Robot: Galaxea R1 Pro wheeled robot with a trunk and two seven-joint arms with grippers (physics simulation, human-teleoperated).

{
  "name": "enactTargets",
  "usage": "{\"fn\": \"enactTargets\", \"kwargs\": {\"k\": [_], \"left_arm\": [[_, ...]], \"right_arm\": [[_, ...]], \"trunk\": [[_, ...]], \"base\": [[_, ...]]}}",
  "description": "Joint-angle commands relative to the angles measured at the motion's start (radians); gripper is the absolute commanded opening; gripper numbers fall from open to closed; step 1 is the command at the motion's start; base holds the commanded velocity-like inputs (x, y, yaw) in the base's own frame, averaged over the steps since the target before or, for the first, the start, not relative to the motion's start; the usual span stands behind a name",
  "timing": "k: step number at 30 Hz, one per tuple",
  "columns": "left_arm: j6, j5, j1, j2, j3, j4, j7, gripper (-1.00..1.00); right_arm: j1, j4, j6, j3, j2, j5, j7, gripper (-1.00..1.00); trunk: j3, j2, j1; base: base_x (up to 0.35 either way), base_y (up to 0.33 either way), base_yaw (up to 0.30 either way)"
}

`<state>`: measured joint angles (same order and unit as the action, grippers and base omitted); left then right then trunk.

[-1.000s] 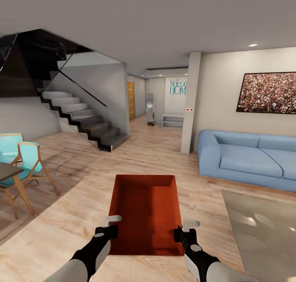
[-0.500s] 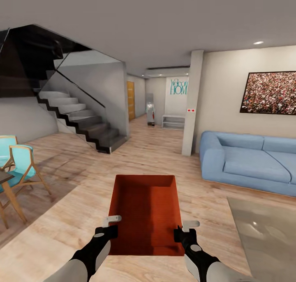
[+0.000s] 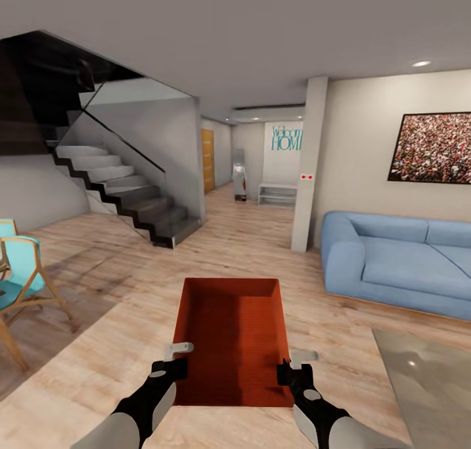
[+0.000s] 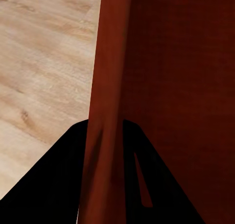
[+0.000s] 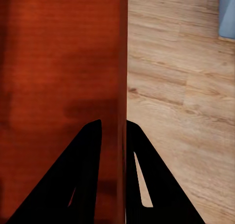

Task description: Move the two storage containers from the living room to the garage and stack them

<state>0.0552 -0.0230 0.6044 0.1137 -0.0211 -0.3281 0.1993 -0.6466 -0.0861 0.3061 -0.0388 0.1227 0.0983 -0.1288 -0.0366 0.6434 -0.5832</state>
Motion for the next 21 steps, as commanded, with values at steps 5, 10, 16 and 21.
{"fn": "enactTargets", "kwargs": {"k": [5,10,16,21], "left_arm": [[0.006,-0.012,0.0,0.0,-0.007,0.002,0.006,-1.0],[0.006,-0.012,0.0,0.0,-0.007,0.003,0.006,-1.0],[0.006,-0.012,0.0,0.0,-0.008,0.006,0.005,-1.0],[0.006,-0.012,0.0,-0.001,-0.008,0.004,0.005,-1.0]], "right_arm": [[-0.002,-0.003,0.013,-0.041,0.0,0.008,-0.006,-1.0],[-0.002,-0.003,0.013,-0.041,0.0,0.008,-0.006,-1.0],[-0.002,-0.003,0.013,-0.041,0.0,0.008,-0.006,-1.0],[-0.002,-0.003,0.013,-0.041,-0.001,0.009,-0.006,-1.0]], "trunk": [[-0.002,0.002,-0.001],[-0.002,0.002,-0.001],[-0.002,0.002,-0.001],[-0.002,0.002,-0.001]], "base": [[0.321,0.0,0.0],[0.321,0.0,0.0],[0.321,0.0,0.0],[0.321,0.0,0.0]]}}
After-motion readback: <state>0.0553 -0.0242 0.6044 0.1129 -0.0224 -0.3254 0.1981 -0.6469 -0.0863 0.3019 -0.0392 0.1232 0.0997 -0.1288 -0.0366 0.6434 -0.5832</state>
